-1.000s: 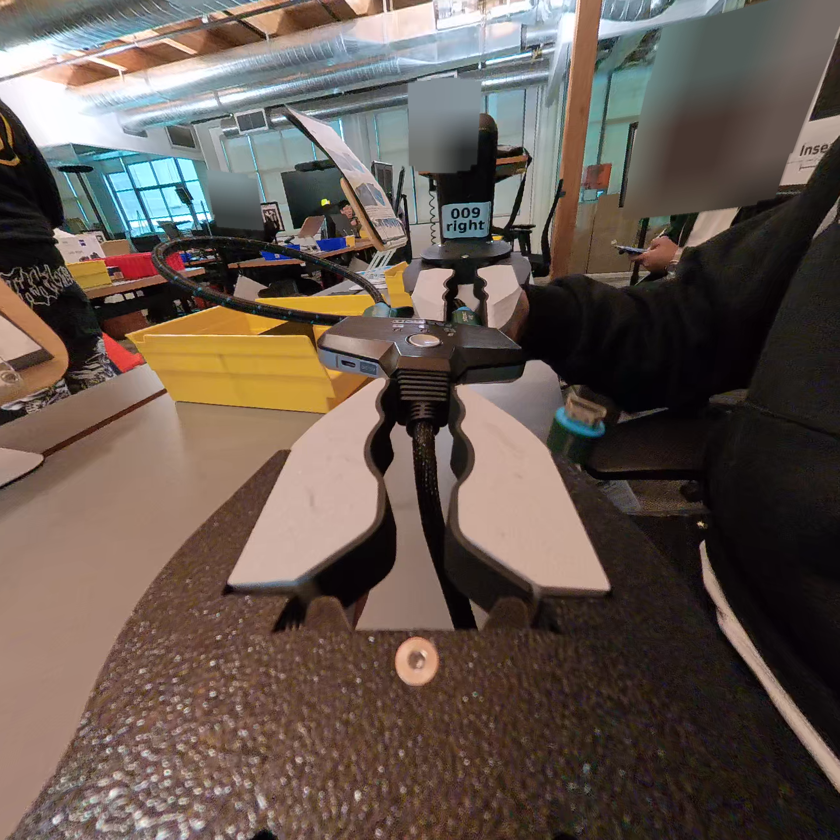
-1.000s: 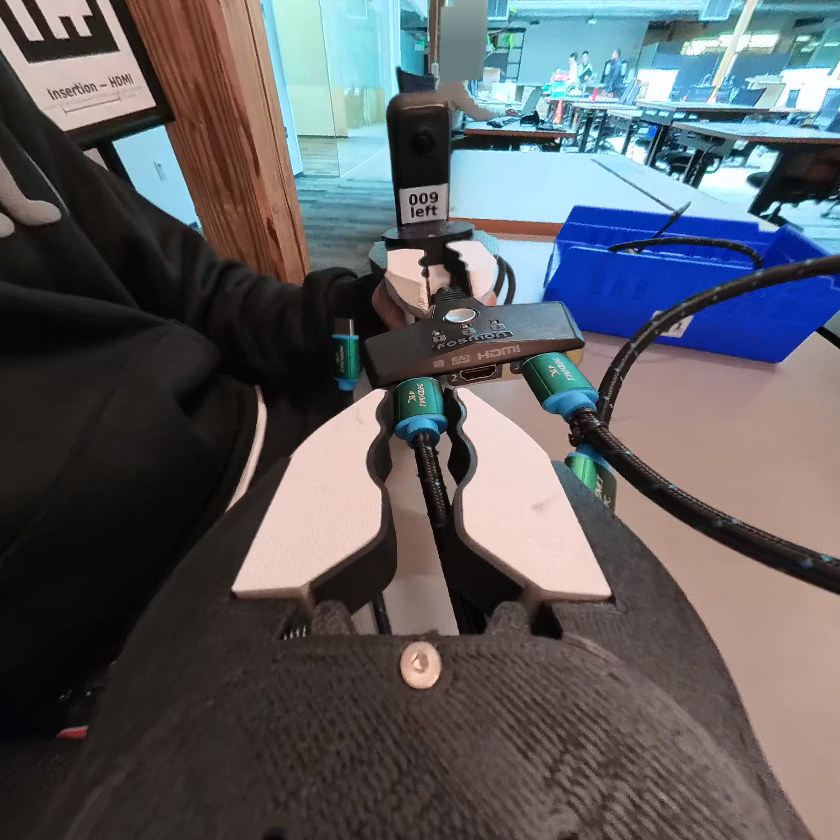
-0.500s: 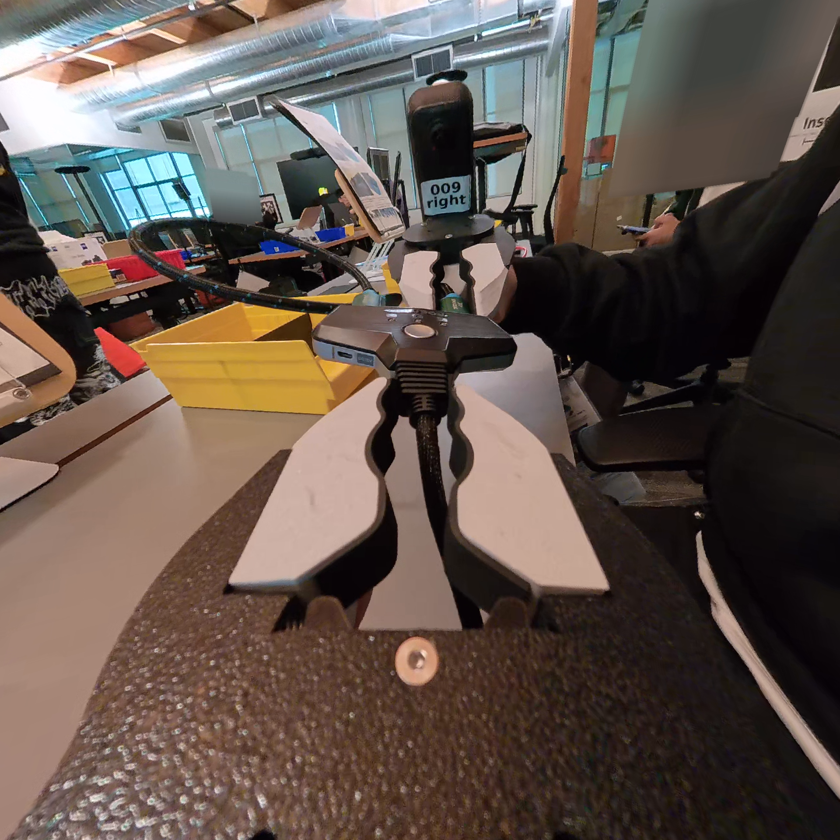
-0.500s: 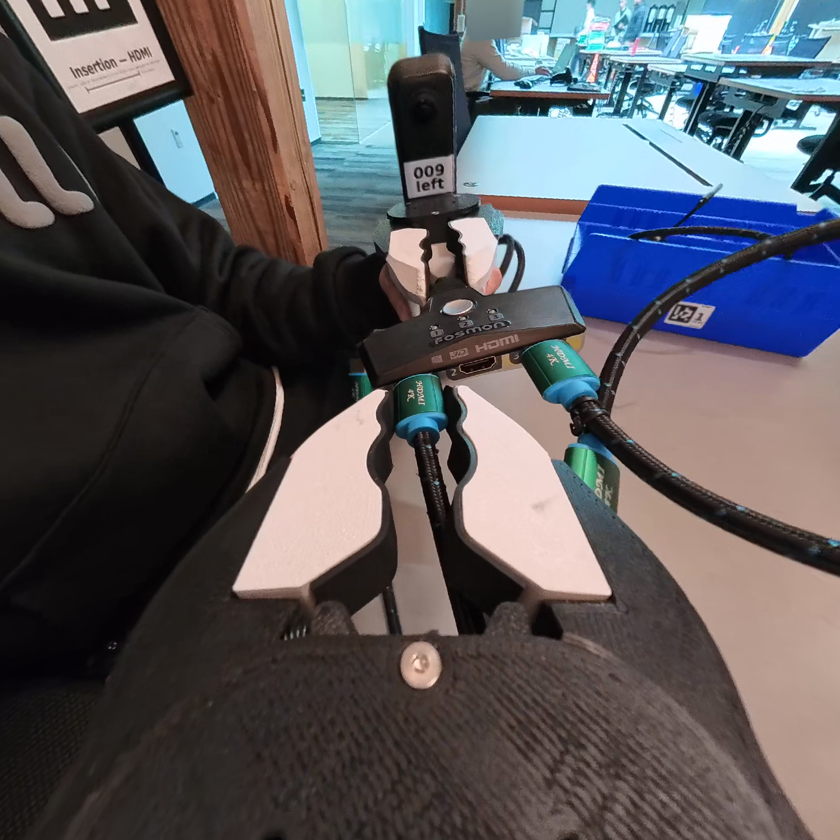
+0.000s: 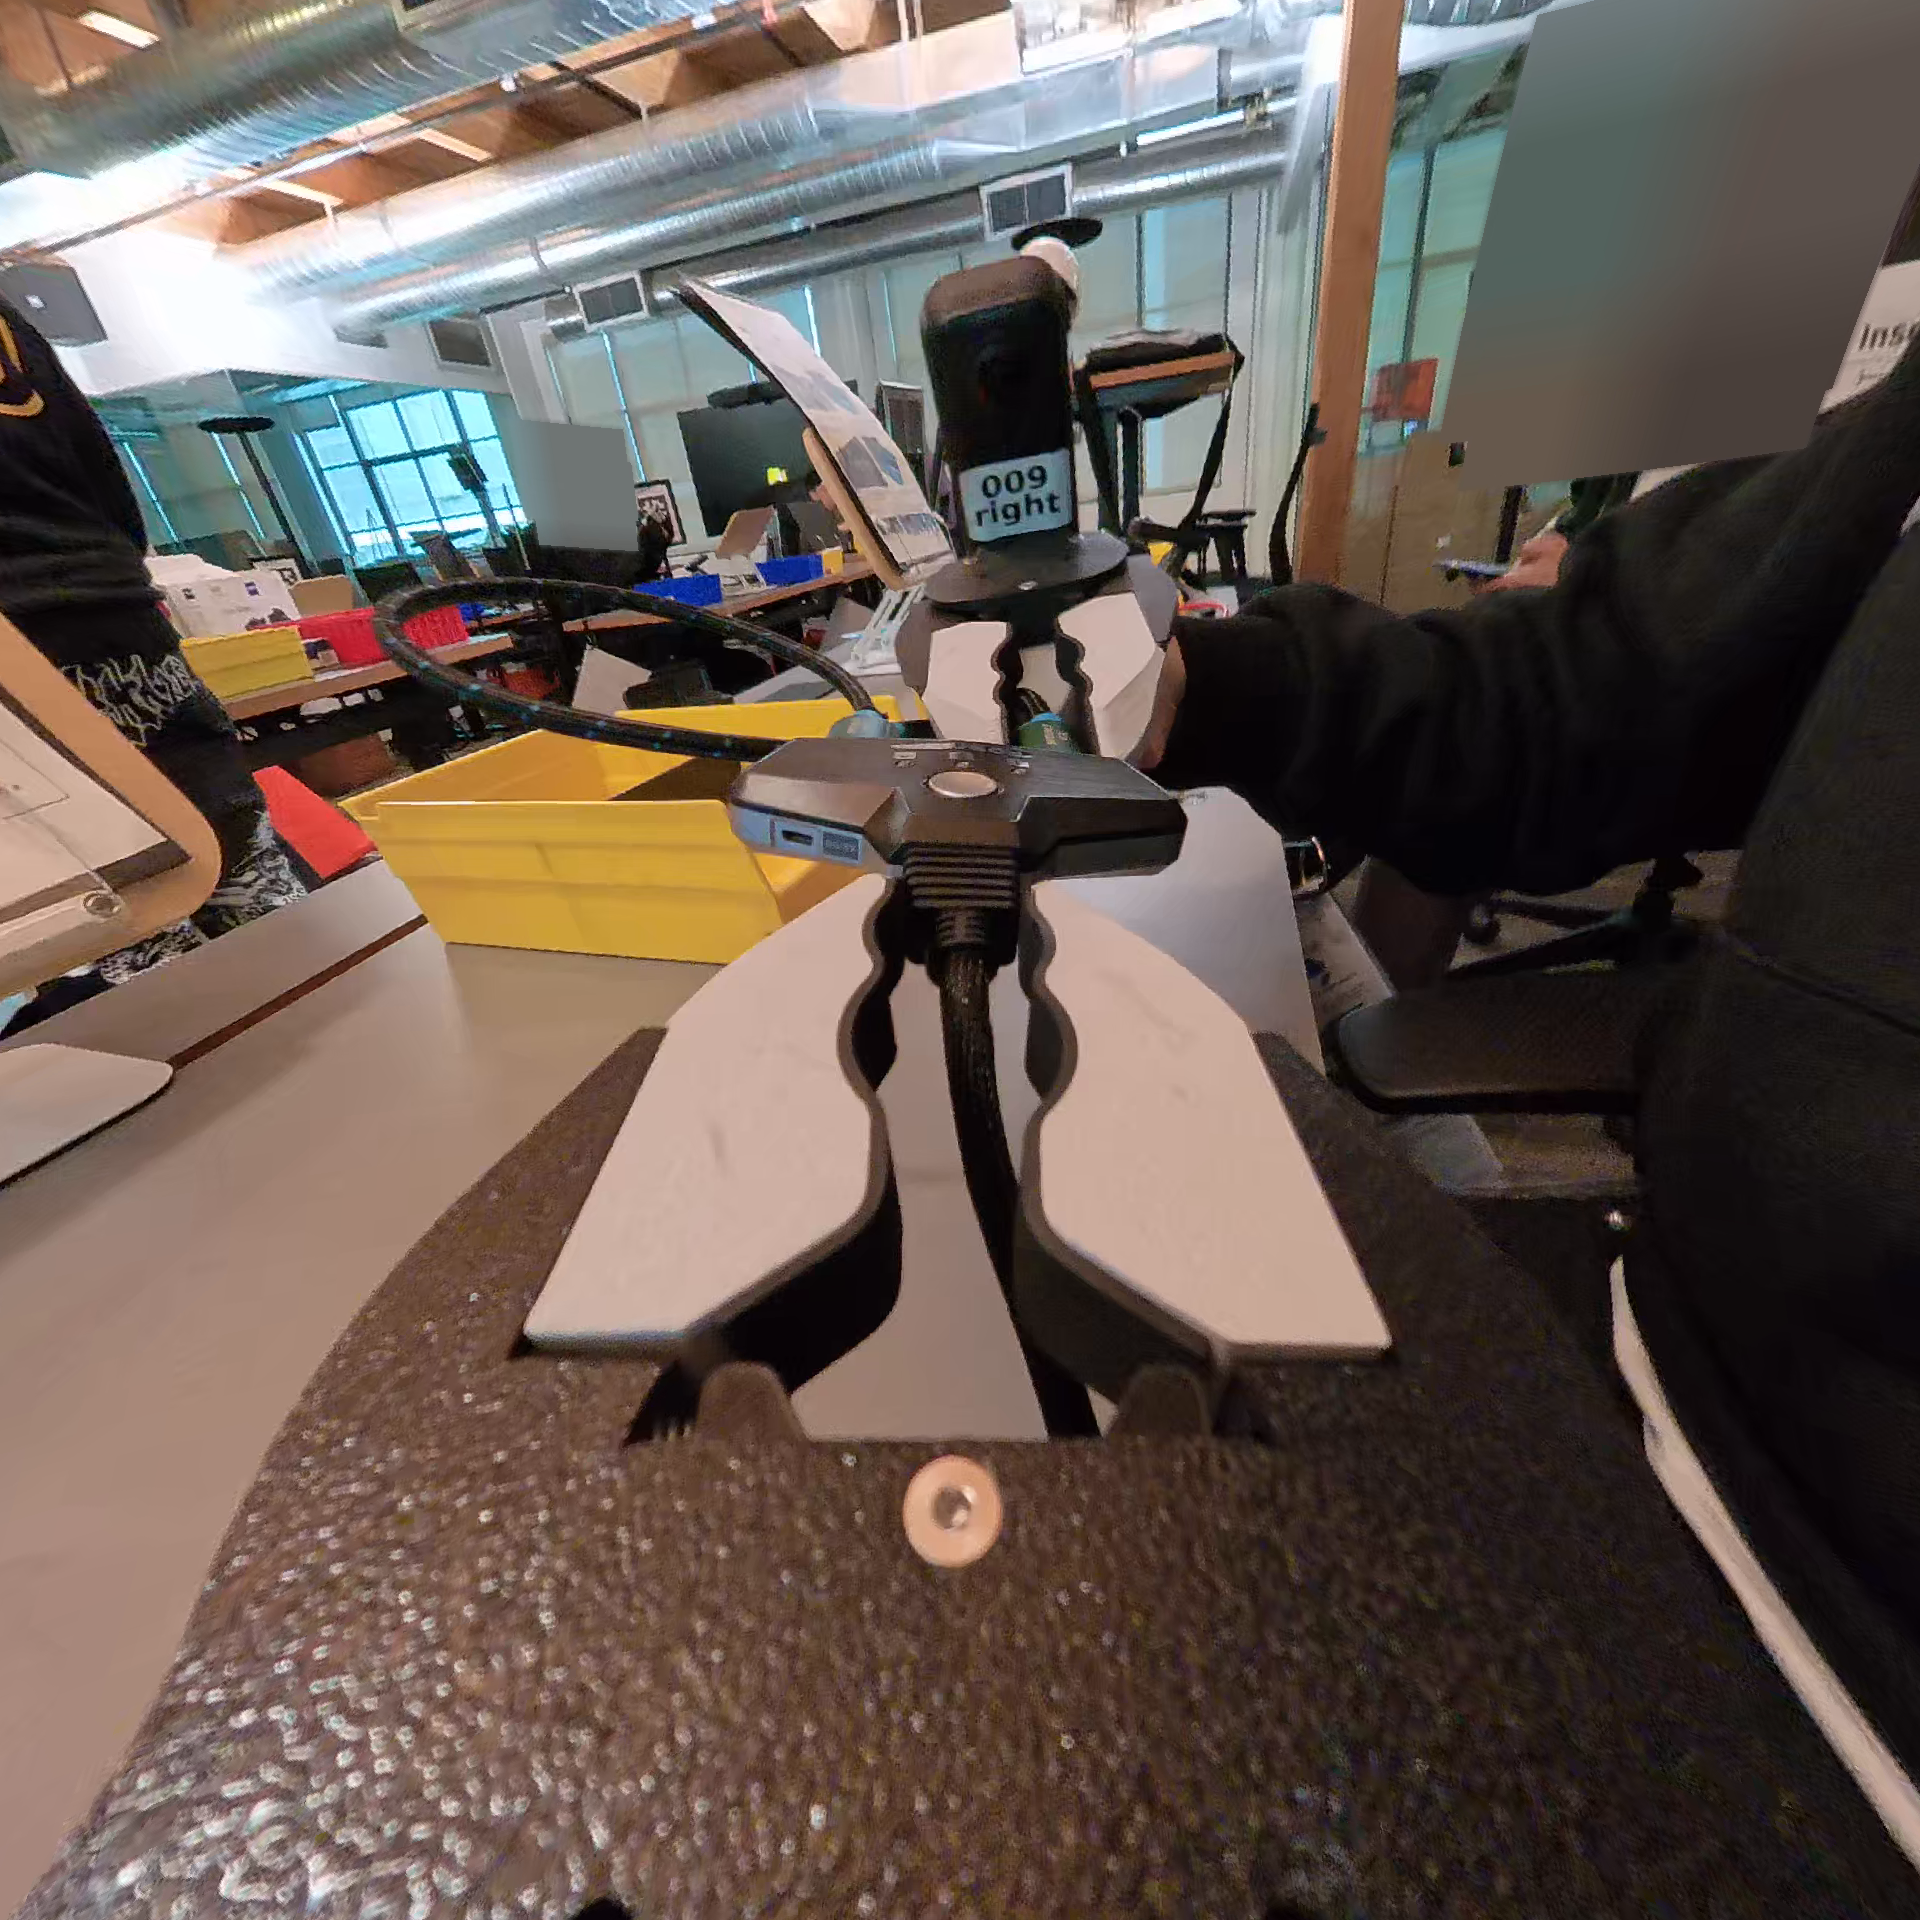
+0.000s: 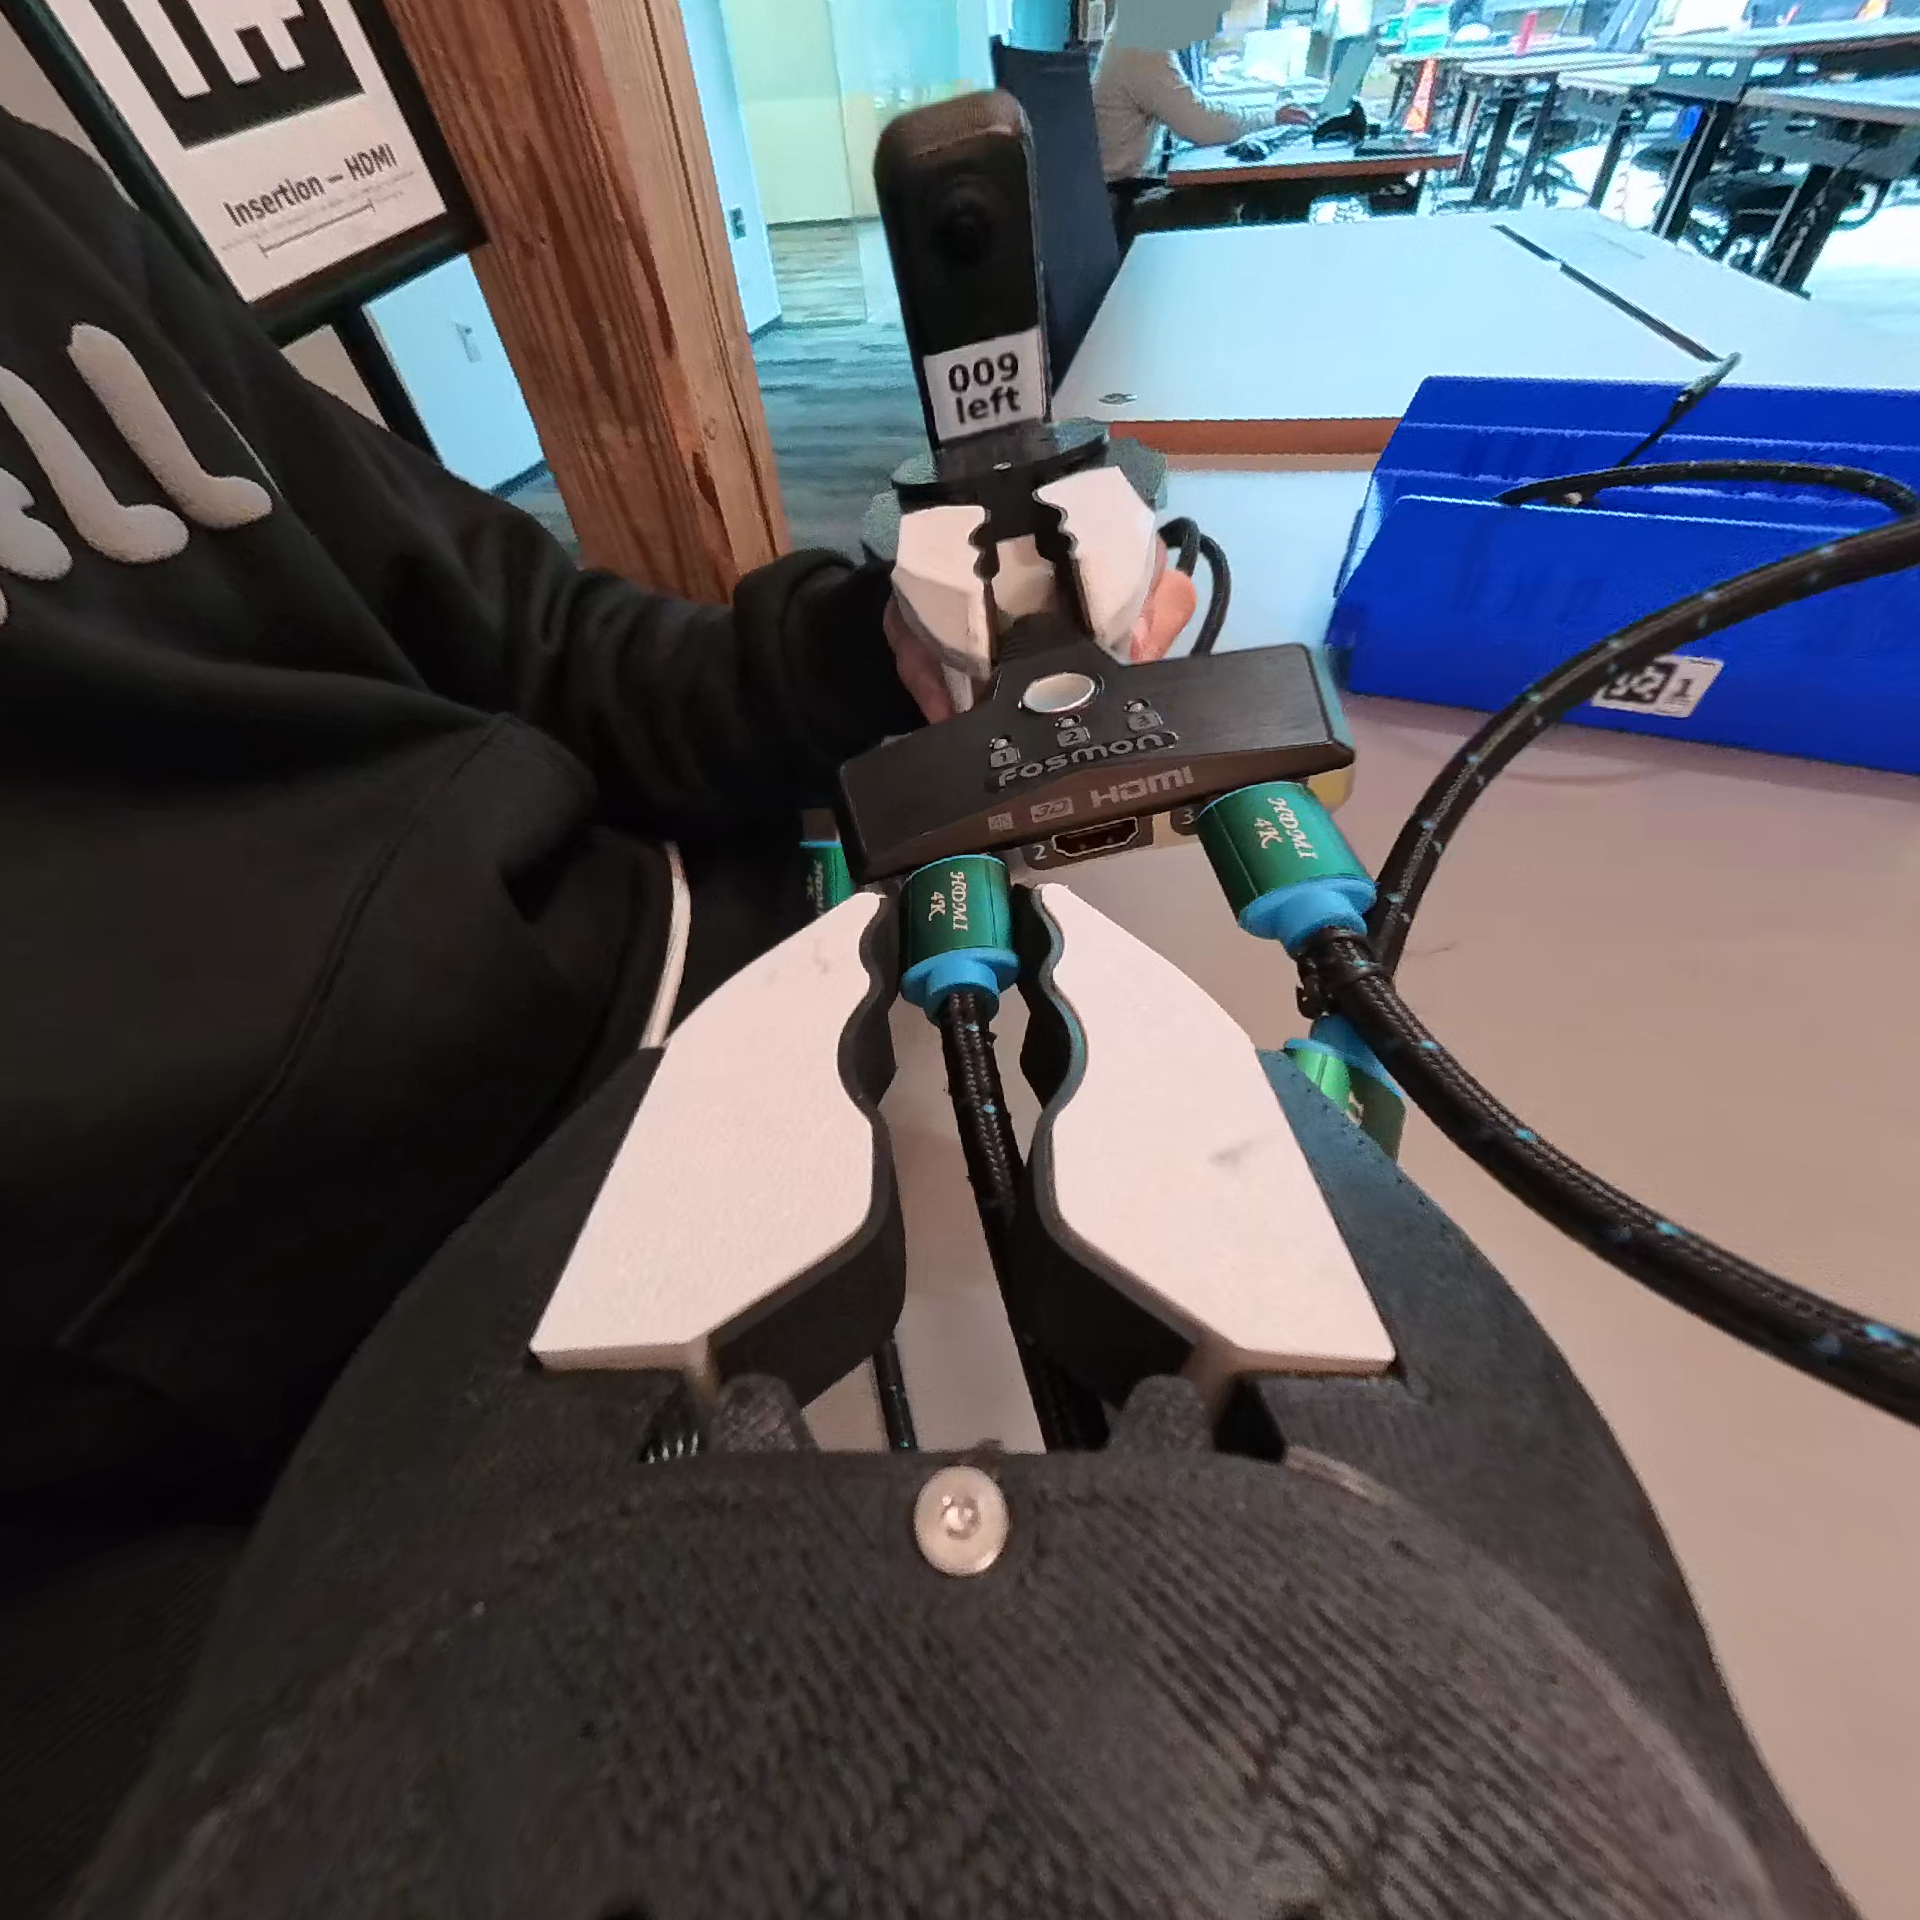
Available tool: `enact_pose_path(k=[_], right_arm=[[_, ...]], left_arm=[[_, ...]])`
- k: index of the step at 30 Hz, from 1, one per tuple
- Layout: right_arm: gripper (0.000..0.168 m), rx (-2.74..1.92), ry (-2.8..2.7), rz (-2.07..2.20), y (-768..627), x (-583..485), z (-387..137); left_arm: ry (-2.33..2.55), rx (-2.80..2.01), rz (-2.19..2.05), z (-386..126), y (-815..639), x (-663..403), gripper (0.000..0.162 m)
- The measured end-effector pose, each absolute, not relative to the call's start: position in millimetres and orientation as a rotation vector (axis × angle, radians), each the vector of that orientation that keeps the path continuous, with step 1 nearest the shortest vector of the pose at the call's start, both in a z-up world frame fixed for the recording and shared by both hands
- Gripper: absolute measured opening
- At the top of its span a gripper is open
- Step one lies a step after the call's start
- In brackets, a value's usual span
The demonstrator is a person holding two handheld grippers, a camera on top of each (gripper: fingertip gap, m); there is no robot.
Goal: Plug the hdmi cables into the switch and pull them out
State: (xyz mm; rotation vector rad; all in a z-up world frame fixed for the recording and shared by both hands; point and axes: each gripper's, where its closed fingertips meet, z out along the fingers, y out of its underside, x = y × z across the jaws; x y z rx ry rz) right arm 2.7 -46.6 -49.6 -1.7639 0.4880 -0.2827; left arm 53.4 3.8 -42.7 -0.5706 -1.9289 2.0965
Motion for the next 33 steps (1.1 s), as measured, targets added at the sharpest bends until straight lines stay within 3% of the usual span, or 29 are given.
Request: enact_pose_path(k=[33], right_arm=[[0.023,-1.745,0.493,-0.316,-19,23,-42]], left_arm=[[-1.909,-0.406,2.076,-60,16,72,0.025]])
